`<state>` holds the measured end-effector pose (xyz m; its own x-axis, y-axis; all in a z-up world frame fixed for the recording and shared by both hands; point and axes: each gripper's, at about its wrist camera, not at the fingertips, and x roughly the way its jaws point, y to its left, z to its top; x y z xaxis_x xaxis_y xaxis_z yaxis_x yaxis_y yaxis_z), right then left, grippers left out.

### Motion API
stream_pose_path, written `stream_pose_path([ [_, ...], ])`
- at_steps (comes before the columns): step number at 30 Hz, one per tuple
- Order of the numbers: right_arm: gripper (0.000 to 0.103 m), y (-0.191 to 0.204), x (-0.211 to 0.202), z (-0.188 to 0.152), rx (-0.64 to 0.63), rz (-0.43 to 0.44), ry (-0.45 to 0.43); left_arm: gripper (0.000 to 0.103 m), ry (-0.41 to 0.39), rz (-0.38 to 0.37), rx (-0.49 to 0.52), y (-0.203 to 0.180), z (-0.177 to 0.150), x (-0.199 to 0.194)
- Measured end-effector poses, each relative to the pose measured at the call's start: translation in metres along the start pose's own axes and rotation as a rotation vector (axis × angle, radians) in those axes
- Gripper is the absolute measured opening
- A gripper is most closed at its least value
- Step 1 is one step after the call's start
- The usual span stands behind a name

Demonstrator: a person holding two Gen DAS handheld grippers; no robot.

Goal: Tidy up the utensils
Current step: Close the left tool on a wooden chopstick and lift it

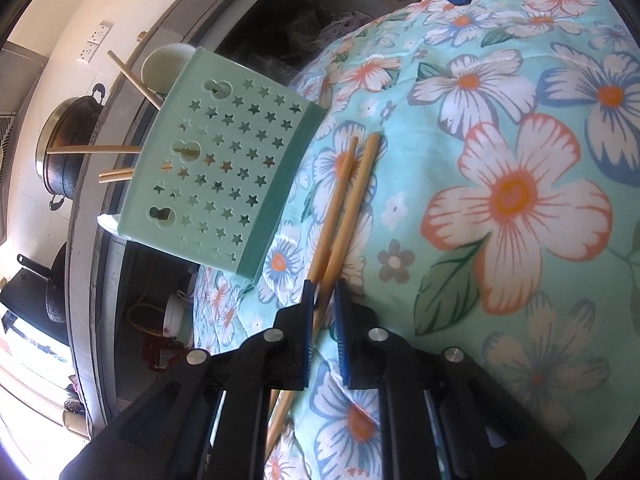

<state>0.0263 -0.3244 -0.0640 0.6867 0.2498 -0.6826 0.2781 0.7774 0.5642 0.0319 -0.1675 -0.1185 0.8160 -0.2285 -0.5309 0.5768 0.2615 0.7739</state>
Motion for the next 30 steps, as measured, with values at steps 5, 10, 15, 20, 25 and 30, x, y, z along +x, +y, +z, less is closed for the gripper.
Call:
stream_pose_path([
  [5,0.044,0.001,0.003,-0.001,-0.004,0.009,0.007,0.010,0.008,-0.035,0.021,0.001,0.001,0.001],
  [10,0.044,0.001,0.007,-0.003,0.013,0.022,0.017,0.009,-0.001,-0.036,0.039,0.001,0.003,0.012],
  [15,0.044,0.000,0.003,-0.003,0.014,0.017,0.010,0.009,-0.003,-0.060,0.029,0.005,0.004,0.008],
  [20,0.044,-0.006,-0.001,-0.001,0.021,0.010,0.003,0.011,0.004,-0.182,-0.001,0.011,0.002,-0.020],
  [25,0.044,-0.012,0.000,0.000,0.041,0.003,-0.005,0.016,0.015,-0.335,-0.110,0.021,-0.002,-0.034],
  [30,0.044,-0.017,-0.004,0.000,0.063,-0.002,-0.019,0.028,-0.049,-0.451,-0.261,0.042,0.007,-0.036],
])
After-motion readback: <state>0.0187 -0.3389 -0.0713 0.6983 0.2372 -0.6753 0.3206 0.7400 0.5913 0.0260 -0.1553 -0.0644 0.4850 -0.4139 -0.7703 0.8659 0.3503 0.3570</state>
